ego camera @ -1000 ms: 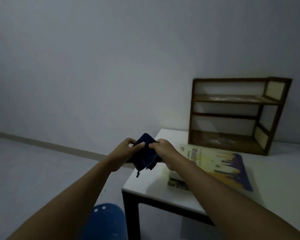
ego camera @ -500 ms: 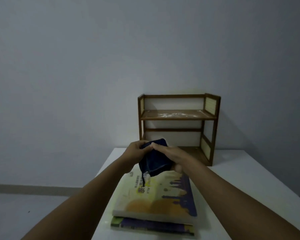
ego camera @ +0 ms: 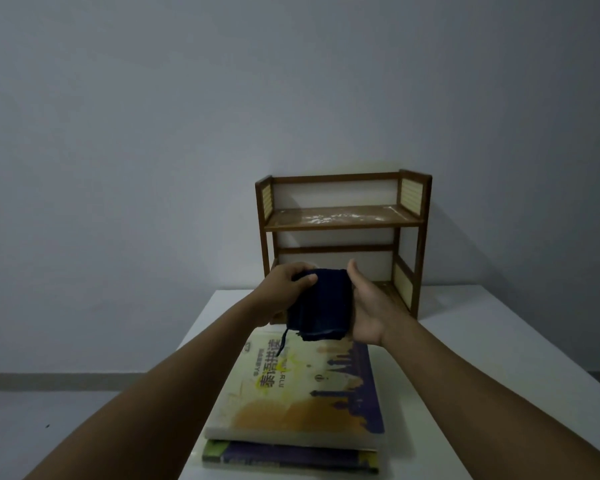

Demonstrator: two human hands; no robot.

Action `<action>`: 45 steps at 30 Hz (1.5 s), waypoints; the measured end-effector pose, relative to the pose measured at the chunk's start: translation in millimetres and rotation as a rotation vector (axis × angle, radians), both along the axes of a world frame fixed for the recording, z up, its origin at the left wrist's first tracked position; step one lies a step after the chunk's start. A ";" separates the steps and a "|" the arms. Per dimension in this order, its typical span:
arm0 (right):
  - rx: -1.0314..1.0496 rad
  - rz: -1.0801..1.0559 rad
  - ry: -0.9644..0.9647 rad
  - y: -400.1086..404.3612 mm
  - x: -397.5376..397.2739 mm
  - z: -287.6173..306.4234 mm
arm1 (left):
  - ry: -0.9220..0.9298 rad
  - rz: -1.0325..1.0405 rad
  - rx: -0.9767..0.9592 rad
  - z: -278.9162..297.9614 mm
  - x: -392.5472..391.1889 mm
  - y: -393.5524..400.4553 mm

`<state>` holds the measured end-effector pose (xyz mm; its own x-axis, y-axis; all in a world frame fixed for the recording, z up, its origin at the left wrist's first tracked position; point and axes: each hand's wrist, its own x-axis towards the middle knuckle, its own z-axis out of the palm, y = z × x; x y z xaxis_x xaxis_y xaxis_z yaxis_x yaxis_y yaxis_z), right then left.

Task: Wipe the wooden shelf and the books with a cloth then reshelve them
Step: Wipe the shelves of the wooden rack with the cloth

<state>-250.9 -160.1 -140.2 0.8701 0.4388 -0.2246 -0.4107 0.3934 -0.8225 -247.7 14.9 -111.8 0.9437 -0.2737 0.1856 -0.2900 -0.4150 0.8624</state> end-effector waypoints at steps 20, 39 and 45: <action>-0.154 -0.245 0.055 1.5 6.6 6.2 | -0.058 0.145 0.112 2.5 15.7 13.6; -0.612 -0.435 -0.185 47.4 2.2 -1.0 | 0.139 0.372 0.564 -118.3 6.7 101.4; -0.296 -0.401 0.049 46.3 0.8 -3.2 | -0.191 0.415 0.353 -87.8 -4.7 70.4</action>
